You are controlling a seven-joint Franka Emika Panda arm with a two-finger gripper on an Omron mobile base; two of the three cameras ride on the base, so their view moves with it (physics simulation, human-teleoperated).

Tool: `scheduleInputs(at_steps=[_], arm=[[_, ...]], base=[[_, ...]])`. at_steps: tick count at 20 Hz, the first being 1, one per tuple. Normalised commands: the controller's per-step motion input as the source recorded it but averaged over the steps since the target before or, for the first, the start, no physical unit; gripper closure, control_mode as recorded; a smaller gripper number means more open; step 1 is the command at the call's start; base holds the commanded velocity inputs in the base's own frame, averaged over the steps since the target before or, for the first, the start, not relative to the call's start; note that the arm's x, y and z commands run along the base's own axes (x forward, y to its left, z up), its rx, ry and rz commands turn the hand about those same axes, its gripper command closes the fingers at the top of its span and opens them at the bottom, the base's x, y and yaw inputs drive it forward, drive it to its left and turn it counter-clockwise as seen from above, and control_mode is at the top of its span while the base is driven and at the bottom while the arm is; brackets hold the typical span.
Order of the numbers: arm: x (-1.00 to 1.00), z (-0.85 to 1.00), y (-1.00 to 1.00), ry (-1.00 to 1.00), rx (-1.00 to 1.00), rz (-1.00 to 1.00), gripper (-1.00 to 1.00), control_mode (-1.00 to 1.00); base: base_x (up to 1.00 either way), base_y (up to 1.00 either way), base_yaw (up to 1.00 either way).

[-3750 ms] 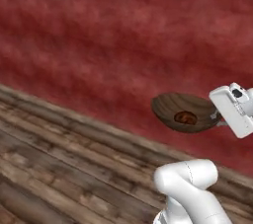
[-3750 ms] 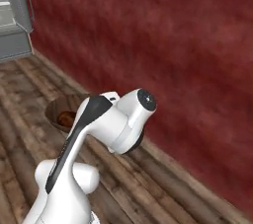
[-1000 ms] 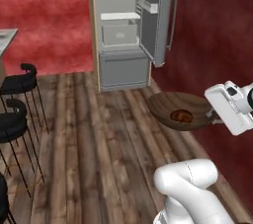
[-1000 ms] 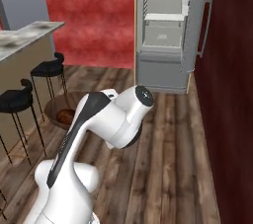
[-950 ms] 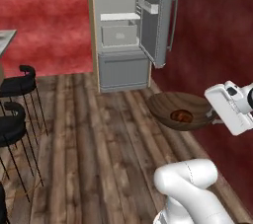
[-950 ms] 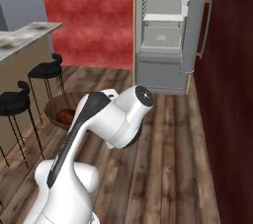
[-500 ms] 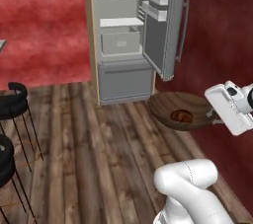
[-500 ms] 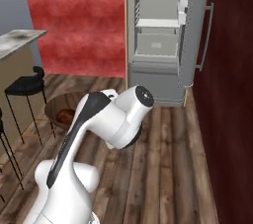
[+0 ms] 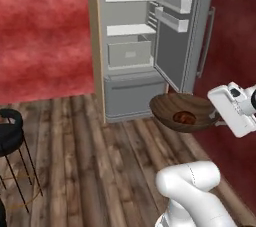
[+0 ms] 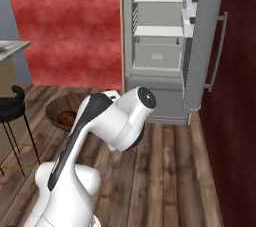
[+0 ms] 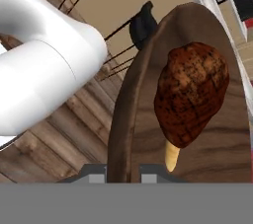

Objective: Place one of the steaks on the plate and the other in the bowl. Then place the bowl in the fridge.

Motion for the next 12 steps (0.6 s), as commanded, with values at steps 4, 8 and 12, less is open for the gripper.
scheduleInputs(at_steps=[4, 8, 12], arm=[[0.0, 0.0, 0.0, 0.0, 0.0, 0.0, 1.0, 1.0], [0.0, 0.0, 0.0, 0.0, 0.0, 0.0, 1.0, 1.0], [0.0, 0.0, 0.0, 0.0, 0.0, 0.0, 1.0, 1.0]], base=[[1.0, 0.18, -0.03], [1.0, 0.2, -0.2], [1.0, 0.5, -0.25]])
